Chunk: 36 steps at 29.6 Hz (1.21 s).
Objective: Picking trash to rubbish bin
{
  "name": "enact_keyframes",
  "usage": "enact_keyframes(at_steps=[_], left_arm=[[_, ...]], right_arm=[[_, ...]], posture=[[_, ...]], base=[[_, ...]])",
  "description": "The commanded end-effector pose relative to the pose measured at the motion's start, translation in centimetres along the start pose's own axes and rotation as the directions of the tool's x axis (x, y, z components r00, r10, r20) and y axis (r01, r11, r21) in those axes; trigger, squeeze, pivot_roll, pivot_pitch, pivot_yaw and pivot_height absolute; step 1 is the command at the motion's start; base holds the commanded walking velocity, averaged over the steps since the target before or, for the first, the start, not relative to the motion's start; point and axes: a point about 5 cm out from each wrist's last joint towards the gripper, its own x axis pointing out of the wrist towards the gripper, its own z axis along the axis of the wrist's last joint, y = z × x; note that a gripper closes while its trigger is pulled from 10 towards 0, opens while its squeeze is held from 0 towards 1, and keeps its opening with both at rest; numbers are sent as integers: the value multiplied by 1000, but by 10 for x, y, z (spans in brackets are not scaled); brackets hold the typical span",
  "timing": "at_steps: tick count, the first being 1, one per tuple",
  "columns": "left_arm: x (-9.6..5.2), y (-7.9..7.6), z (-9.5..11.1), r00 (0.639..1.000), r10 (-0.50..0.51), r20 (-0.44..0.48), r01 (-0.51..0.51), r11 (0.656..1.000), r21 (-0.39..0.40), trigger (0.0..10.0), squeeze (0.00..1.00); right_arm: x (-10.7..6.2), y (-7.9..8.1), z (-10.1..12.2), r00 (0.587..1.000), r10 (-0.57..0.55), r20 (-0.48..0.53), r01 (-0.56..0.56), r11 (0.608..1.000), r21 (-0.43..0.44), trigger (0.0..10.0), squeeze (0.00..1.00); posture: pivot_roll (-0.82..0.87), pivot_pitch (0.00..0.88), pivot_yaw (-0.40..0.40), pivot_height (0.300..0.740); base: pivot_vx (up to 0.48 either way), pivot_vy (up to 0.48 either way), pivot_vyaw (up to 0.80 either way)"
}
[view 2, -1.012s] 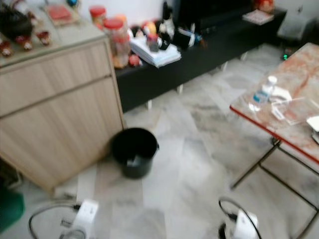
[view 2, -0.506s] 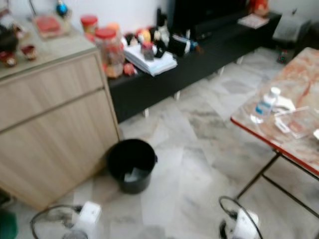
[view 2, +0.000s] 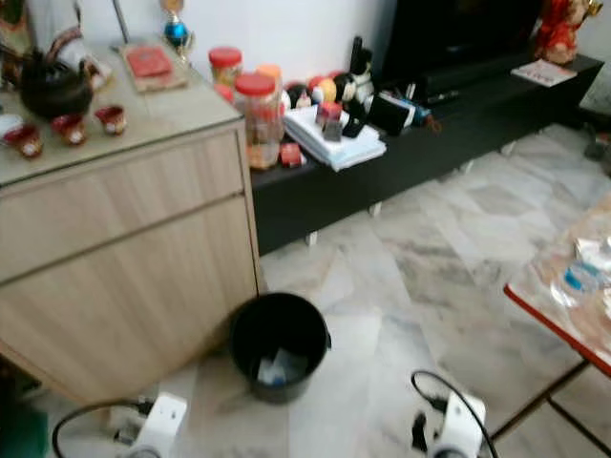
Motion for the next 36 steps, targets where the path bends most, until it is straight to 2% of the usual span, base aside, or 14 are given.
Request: enact_keyframes(at_steps=[1,4,22,25,27,30,31,34,36], left_arm=[[0,-3,1,1000,-11,6,11,1000,16,10000,0],[0,-3,1,1000,-11,7,11,1000,14,10000,0],[1,-2,11,999,-12,38,12,1000,3,10000,0],[2,-6,26,995,-53,87,56,998,-24,10000,0],[1,-12,38,985,-121,127,128,990,-52,10000,0],[1,-16,50,973,-158,166,167,985,-45,10000,0],[0,-18,62,963,-184,199,194,980,-31,10000,0],[-1,-21,79,945,-214,248,229,973,-34,10000,0],[-4,-24,98,920,-249,304,266,964,-16,10000,0]], right_arm=[[2,1,9,1000,3,23,-2,1000,-17,10000,0],[2,1,8,1000,-6,17,6,999,40,10000,0],[3,0,14,999,-6,38,4,999,52,10000,0],[4,1,18,999,-3,47,1,999,45,10000,0],[6,2,24,998,7,60,-8,1000,21,10000,0],[7,3,31,997,17,75,-16,1000,-12,10000,0],[9,5,42,994,43,102,-36,997,-65,10000,0],[10,9,56,986,97,133,-82,990,-114,10000,0],[12,14,71,977,151,148,-123,976,-179,10000,0]], posture=[[-158,57,-52,740],[-156,63,-54,740],[-151,87,-65,740],[-152,92,-67,740],[-150,96,-69,740],[-150,96,-69,740],[-153,101,-68,740],[-157,103,-66,740],[-163,107,-70,740]], base=[[405,0,800],[405,0,267],[372,0,0],[353,0,0],[0,0,0],[0,0,0],[0,0,0],[0,0,0],[0,0,0]])
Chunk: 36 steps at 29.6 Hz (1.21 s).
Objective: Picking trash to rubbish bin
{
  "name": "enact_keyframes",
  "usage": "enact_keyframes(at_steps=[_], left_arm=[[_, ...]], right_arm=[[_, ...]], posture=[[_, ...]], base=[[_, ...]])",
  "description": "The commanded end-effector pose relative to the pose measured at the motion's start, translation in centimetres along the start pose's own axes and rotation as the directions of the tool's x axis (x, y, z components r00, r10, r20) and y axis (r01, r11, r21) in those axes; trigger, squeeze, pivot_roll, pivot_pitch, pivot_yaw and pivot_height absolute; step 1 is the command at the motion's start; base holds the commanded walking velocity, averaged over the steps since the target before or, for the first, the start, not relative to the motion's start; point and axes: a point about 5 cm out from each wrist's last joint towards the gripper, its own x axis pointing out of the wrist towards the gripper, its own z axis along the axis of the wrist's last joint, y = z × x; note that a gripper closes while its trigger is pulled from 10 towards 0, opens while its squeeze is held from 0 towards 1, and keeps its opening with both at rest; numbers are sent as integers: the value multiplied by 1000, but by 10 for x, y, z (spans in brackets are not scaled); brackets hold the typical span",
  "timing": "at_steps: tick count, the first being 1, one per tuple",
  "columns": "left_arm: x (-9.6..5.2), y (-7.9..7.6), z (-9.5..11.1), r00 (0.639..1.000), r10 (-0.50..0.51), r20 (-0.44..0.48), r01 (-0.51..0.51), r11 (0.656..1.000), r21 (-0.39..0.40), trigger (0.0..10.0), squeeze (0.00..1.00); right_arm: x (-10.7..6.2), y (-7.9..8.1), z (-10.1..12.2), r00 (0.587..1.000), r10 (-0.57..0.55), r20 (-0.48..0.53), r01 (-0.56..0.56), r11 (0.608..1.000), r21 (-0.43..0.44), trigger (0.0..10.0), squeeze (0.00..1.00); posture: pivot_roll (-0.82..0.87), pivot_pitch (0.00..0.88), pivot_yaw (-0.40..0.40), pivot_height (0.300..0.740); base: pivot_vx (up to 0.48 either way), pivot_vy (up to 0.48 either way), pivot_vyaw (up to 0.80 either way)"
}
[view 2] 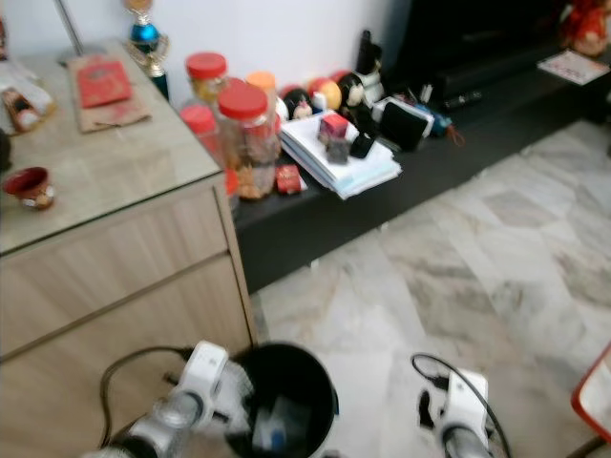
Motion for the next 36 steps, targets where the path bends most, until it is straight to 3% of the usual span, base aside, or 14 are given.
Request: enact_keyframes(at_steps=[1,3,8,9,12,13,24,28,29,36], left_arm=[[-1,4,-5,1000,-6,-13,6,1000,-6,10000,0],[2,0,10,999,-39,29,39,999,4,10000,0],[4,-3,23,995,-62,73,62,998,2,10000,0],[4,-3,27,995,-59,80,58,998,20,10000,0],[5,0,31,994,-39,98,37,999,18,10000,0],[5,2,36,993,-25,116,24,1000,10,10000,0],[6,11,56,980,38,194,-47,998,43,10000,0],[6,10,60,977,37,209,-44,999,30,10000,0],[6,8,61,976,28,215,-34,999,21,10000,1000],[6,1,62,975,6,224,-15,999,40,10000,1000]], right_arm=[[1,4,2,999,38,-6,-38,999,-37,10000,0],[6,7,22,996,79,41,-76,995,-64,10000,0],[9,19,45,978,182,100,-177,982,-62,10000,0],[10,35,58,947,297,122,-288,954,-84,10000,0],[9,50,67,902,414,127,-397,907,-138,10000,0],[7,61,71,869,477,130,-455,875,-167,10000,0],[3,77,79,798,591,121,-562,801,-207,10000,0],[2,77,80,794,596,121,-567,797,-205,10000,0],[2,77,80,793,597,121,-568,796,-207,10000,0],[2,73,81,803,585,109,-557,804,-209,10000,0]], posture=[[-163,107,-70,740],[-164,110,-72,740],[-178,114,-74,740],[-181,115,-73,740],[-192,116,-73,740],[-198,117,-74,740],[-209,123,-94,740],[-213,122,-99,740],[-214,121,-99,740],[-222,124,-106,740]], base=[[0,0,0],[0,0,0],[0,0,0],[0,0,0],[0,0,0],[0,0,0],[0,0,0],[0,0,0],[0,0,0],[0,0,0]])
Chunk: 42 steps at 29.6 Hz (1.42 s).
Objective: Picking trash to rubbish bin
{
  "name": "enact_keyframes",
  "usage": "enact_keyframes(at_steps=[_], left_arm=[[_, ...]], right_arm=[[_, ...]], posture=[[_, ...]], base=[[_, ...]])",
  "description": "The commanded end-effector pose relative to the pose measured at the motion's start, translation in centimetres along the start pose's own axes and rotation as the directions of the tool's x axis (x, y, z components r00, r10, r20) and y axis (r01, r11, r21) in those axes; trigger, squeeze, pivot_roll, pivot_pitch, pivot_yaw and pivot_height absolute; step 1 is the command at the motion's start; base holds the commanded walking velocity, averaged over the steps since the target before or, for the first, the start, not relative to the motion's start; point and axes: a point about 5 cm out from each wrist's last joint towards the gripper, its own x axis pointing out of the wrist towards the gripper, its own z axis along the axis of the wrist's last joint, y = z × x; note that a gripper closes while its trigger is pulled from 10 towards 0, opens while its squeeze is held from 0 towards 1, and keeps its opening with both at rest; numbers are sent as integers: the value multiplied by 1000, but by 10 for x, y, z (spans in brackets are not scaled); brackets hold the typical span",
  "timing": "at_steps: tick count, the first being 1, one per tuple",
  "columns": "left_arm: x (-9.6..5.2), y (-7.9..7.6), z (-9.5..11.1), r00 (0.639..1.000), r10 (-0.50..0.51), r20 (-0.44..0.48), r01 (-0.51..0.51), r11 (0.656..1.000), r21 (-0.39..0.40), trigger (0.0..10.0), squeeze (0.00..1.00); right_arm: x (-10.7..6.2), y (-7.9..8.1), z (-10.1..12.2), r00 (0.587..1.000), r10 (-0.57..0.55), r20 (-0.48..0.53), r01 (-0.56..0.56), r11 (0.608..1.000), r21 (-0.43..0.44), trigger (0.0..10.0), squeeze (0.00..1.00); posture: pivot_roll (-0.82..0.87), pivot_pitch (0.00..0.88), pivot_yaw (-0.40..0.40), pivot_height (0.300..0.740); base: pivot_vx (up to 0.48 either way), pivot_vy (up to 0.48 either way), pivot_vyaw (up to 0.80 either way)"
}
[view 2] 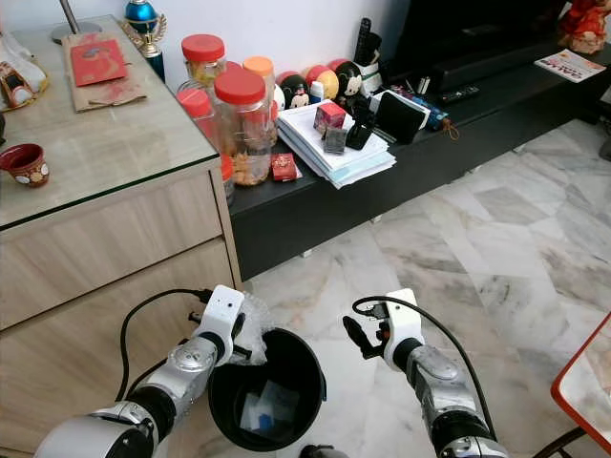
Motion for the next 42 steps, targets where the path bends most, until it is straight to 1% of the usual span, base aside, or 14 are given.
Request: enact_keyframes(at_steps=[1,11,21,25,26,27,28,31,33,36,38,39,41,42], left_arm=[[0,-5,-3,1000,-14,-8,14,1000,11,10000,1000],[-1,-7,-7,999,-40,-28,39,999,-17,10000,1000],[-2,-8,-9,998,-50,-38,49,999,-10,10000,1000],[-2,-8,-10,998,-49,-43,49,999,-6,10000,1000],[-3,-7,-13,997,-43,-56,44,999,14,10000,384],[-3,-7,-13,997,-43,-56,44,999,14,10000,384],[-4,-7,-16,997,-40,-63,41,999,20,10000,0],[-7,-3,-26,995,-11,-97,13,1000,20,10000,0],[-15,5,-46,986,41,-162,-40,999,10,10000,0],[-22,11,-59,977,84,-196,-85,996,5,10000,0],[-30,19,-74,961,144,-236,-148,989,0,10000,0],[-32,20,-78,957,157,-245,-163,987,-1,10000,0],[-40,27,-91,936,212,-281,-230,973,-32,10000,0],[-51,34,-107,905,272,-325,-298,954,-31,10000,0]], right_arm=[[-4,-4,-2,1000,-11,-12,11,1000,-1,10000,0],[-4,-5,-2,1000,-17,-23,17,1000,-2,10000,0],[-4,-4,-4,999,-18,-29,18,1000,0,10000,0],[-5,-6,-5,999,-39,-33,39,999,5,10000,0],[-5,-6,-6,998,-44,-34,45,999,6,10000,0],[-5,-6,-6,998,-44,-34,45,999,6,10000,0],[-5,-6,-6,998,-48,-35,48,999,8,10000,0],[-7,-10,-11,995,-95,-41,95,995,1,10000,0],[-12,-17,-19,984,-169,-54,169,986,-1,10000,0],[-18,-22,-27,973,-226,-57,227,974,13,10000,0],[-25,-30,-37,948,-309,-78,312,950,28,10000,0],[-27,-32,-39,941,-328,-83,332,943,31,10000,0],[-34,-36,-51,919,-374,-124,378,926,11,10000,0],[-44,-38,-68,897,-409,-169,417,909,15,10000,0]], posture=[[-222,124,-106,740],[-218,121,-111,740],[-216,121,-111,740],[-215,121,-110,740],[-213,121,-109,740],[-213,121,-109,740],[-214,121,-107,740],[-213,122,-107,740],[-208,123,-105,740],[-204,126,-105,740],[-195,126,-102,740],[-195,126,-102,740],[-186,127,-97,740],[-186,127,-97,740]], base=[[0,0,0],[0,0,0],[0,0,0],[0,0,0],[0,0,0],[0,0,0],[0,0,0],[0,0,0],[0,0,0],[0,0,0],[0,0,0],[0,0,0],[0,0,0],[0,0,0]])
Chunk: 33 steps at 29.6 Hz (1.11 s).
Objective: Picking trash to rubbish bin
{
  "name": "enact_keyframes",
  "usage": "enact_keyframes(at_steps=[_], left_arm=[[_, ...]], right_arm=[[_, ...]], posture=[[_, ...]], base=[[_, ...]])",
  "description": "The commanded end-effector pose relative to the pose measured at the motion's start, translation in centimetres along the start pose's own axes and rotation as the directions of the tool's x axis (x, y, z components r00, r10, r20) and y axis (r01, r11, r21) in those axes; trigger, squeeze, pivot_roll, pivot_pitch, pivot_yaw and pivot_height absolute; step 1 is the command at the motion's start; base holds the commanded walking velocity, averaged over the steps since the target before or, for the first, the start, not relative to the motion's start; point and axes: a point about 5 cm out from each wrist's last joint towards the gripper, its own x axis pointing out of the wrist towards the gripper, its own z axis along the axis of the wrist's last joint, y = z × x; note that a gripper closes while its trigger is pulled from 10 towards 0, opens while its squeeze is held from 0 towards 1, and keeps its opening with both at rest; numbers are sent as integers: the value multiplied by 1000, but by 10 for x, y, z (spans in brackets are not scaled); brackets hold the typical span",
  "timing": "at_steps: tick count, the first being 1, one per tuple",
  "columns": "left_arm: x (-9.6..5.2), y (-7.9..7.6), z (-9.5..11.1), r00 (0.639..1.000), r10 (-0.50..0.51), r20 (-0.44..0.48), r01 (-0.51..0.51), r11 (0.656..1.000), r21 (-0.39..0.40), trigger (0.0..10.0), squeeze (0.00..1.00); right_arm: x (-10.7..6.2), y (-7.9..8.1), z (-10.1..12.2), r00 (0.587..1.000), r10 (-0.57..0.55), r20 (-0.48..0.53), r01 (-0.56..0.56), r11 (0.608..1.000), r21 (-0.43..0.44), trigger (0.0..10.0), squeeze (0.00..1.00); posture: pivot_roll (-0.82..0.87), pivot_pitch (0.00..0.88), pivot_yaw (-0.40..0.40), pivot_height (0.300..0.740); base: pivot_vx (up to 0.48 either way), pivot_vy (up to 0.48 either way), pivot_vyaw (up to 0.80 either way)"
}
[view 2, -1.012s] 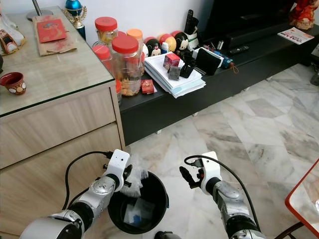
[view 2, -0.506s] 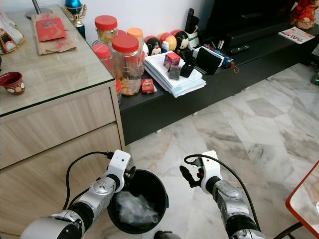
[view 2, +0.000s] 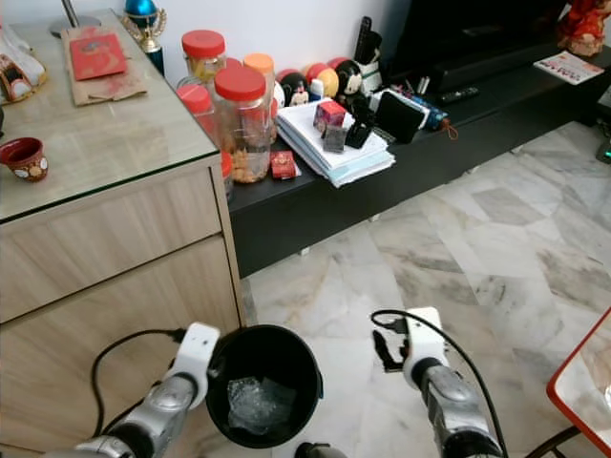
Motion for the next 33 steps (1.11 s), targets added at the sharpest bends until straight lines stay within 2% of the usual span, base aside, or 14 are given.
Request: enact_keyframes(at_steps=[1,5,7,14,21,33], left_arm=[[-9,9,-33,991,89,-101,-93,995,-31,10000,0],[-15,14,-49,982,124,-145,-129,991,-23,10000,0],[-21,17,-63,971,147,-189,-155,987,-30,10000,0],[-29,17,-82,956,137,-260,-145,989,-9,10000,0],[-27,13,-78,966,109,-234,-117,993,-22,10000,0],[-24,13,-71,971,104,-217,-112,993,-26,10000,0]], right_arm=[[-14,-14,-35,991,-95,-97,99,994,38,10000,0],[-22,-19,-52,980,-142,-136,153,986,73,10000,0],[-33,-21,-75,963,-177,-203,198,976,89,10000,0],[-50,-19,-106,924,-228,-305,275,954,119,10000,0],[-51,-12,-110,923,-227,-310,283,948,149,10000,0],[-46,-11,-103,932,-230,-281,285,943,172,10000,0]], posture=[[-175,123,-86,740],[-172,120,-81,740],[-163,112,-74,740],[-157,90,-56,740],[-161,77,-45,740],[-157,63,-41,740]], base=[[0,0,0],[0,0,0],[0,0,0],[0,0,0],[0,0,0],[0,0,0]])
